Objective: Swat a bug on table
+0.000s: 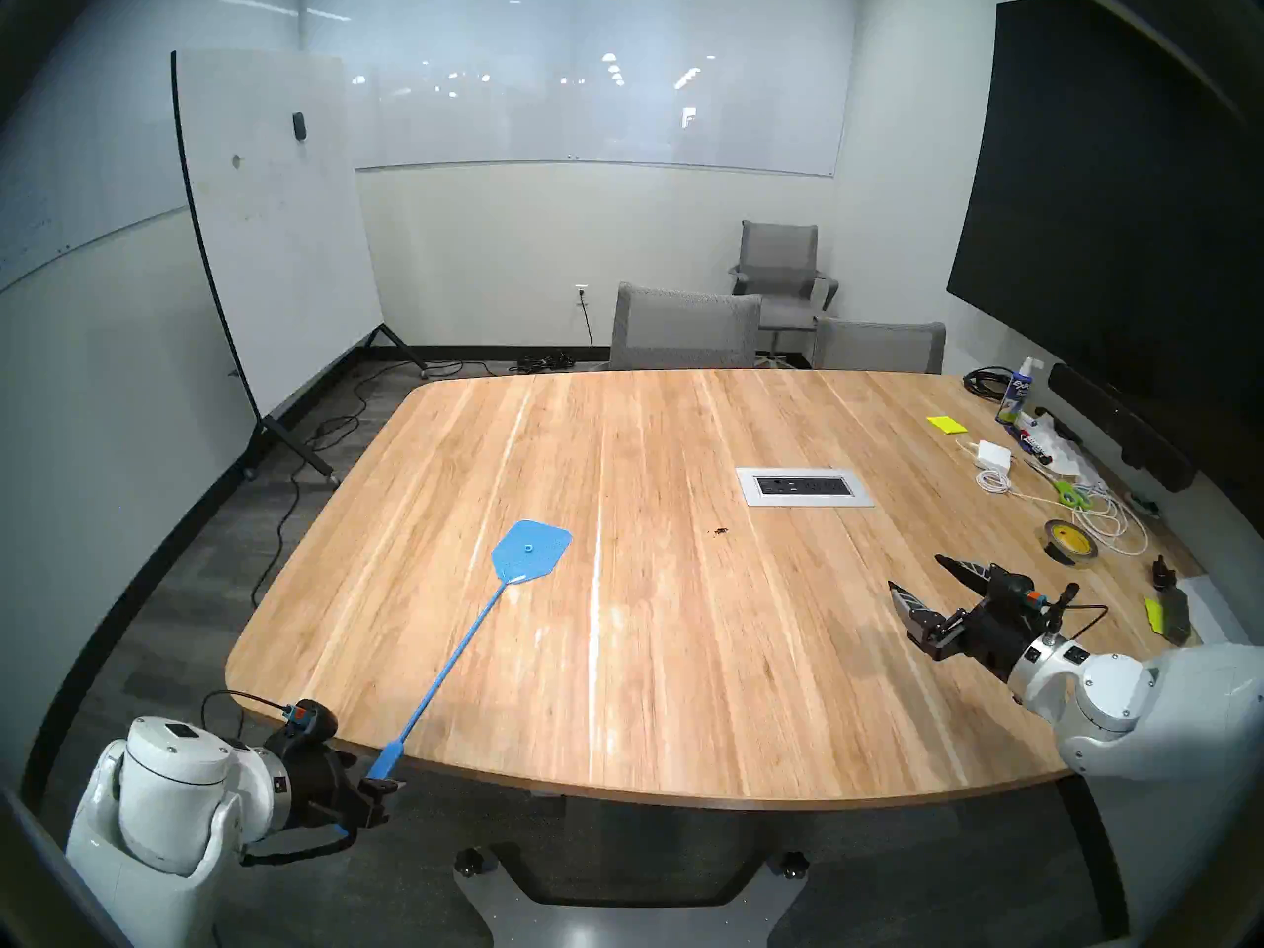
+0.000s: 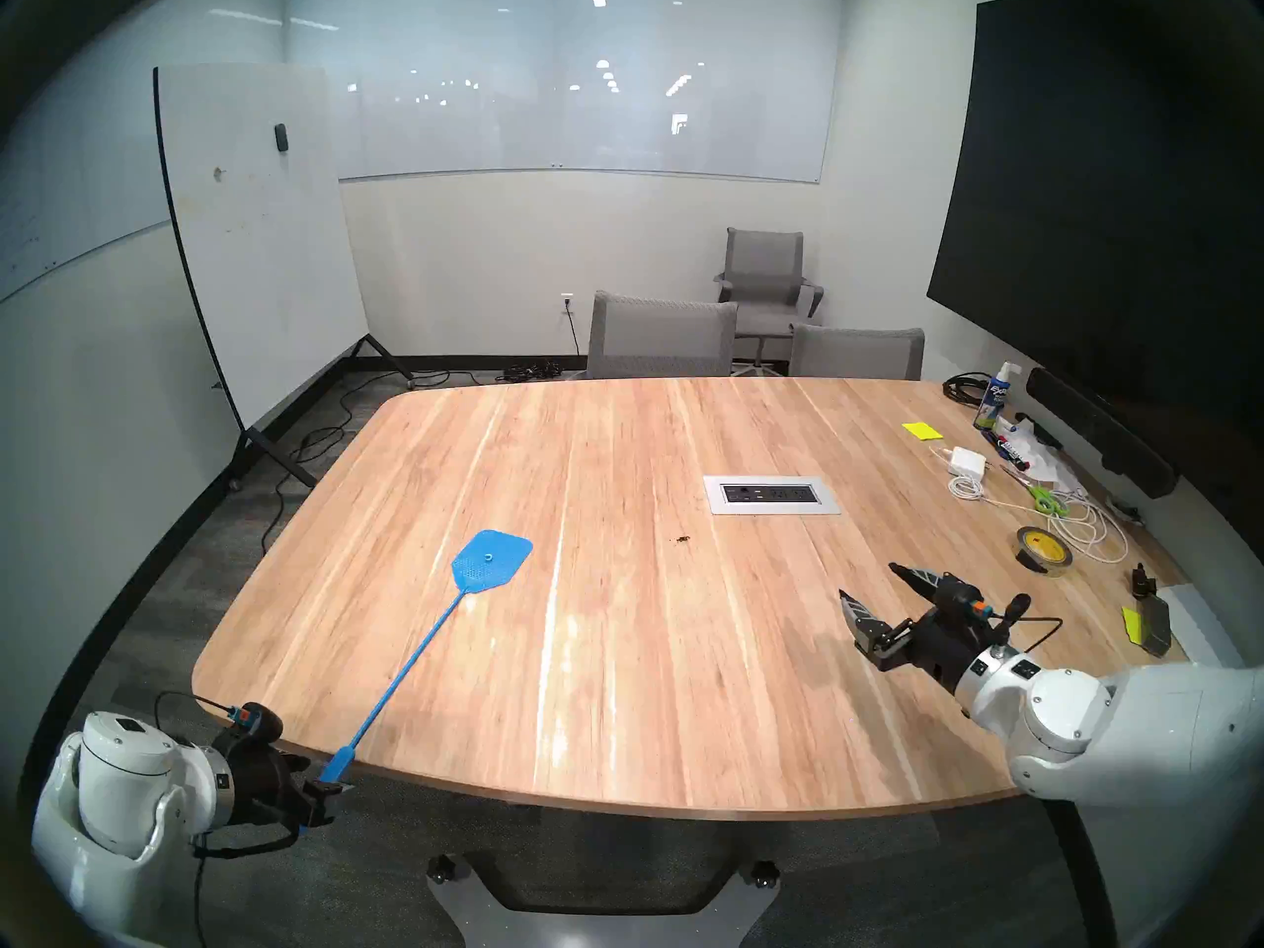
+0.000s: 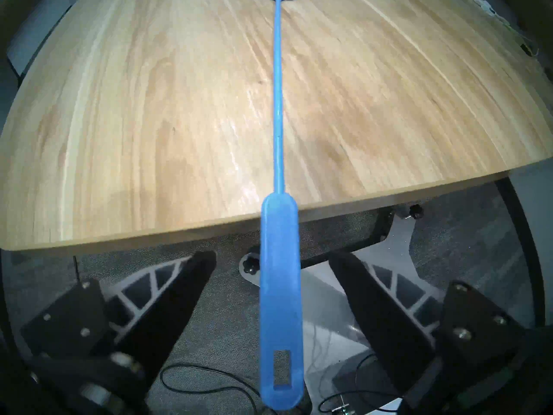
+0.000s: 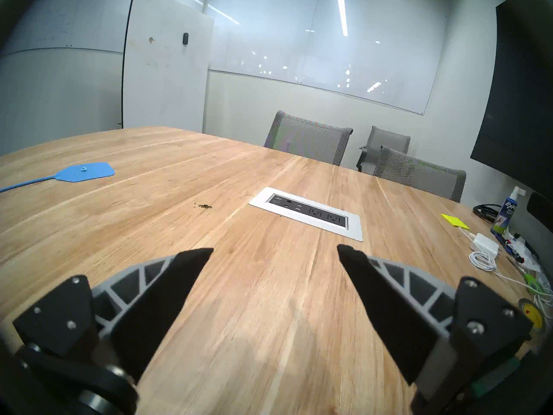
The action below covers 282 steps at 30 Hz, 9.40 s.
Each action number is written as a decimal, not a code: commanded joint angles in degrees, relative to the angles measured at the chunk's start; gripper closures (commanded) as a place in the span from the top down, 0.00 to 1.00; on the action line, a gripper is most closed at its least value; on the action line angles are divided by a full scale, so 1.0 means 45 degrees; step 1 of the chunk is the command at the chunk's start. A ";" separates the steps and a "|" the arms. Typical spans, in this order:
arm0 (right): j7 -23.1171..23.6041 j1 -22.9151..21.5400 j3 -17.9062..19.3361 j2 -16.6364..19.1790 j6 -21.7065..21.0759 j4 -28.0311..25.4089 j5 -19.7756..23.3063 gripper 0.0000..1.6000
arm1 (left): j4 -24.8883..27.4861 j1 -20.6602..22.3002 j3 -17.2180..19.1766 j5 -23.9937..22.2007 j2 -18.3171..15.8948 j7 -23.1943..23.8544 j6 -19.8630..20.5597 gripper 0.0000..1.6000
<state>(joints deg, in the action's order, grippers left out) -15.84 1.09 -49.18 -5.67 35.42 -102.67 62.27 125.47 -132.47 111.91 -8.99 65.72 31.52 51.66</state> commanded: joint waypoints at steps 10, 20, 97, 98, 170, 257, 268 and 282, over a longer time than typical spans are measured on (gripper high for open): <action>0.0000 -0.0123 0.0084 -0.0014 0.0030 0.0033 -0.0014 1.00 | -0.0058 -0.0010 -0.0071 0.0060 0.0040 -0.0007 -0.0094 0.82; -0.0001 -0.0125 0.0082 -0.0014 0.0030 0.0033 -0.0014 1.00 | -0.0418 0.0222 -0.0211 0.0146 0.0014 -0.0066 -0.0083 0.80; -0.0007 -0.0103 0.0099 -0.0014 0.0026 0.0030 -0.0012 1.00 | 0.1343 0.2972 -0.1436 0.0660 -0.1032 -0.0029 0.0741 0.00; -0.0007 -0.0103 0.0100 -0.0014 0.0026 0.0030 -0.0012 1.00 | 0.1362 0.3225 -0.1570 0.0651 -0.1090 0.0007 0.0741 0.00; -0.0015 -0.0090 0.0103 -0.0014 0.0019 0.0023 -0.0007 1.00 | -0.4593 1.2700 -0.9432 0.1354 0.0414 -0.0505 0.0741 0.00; -0.0026 -0.0073 0.0104 -0.0016 0.0016 0.0016 -0.0002 1.00 | -0.5964 1.5128 -1.0954 0.0120 -0.4230 0.4579 0.0741 0.00; -0.0026 -0.0075 0.0105 -0.0015 0.0017 0.0017 -0.0003 1.00 | -0.5576 1.5170 -1.0931 -0.0719 -0.4702 0.4624 0.0741 0.00; -0.0027 -0.0074 0.0106 -0.0015 0.0016 0.0017 -0.0004 1.00 | -0.5685 1.5235 -1.1196 -0.1579 -0.5245 0.4412 0.0741 0.00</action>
<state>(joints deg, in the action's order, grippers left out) -15.93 1.24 -49.15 -5.66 35.38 -102.72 62.30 99.78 -64.95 61.90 -14.07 43.57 49.47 55.14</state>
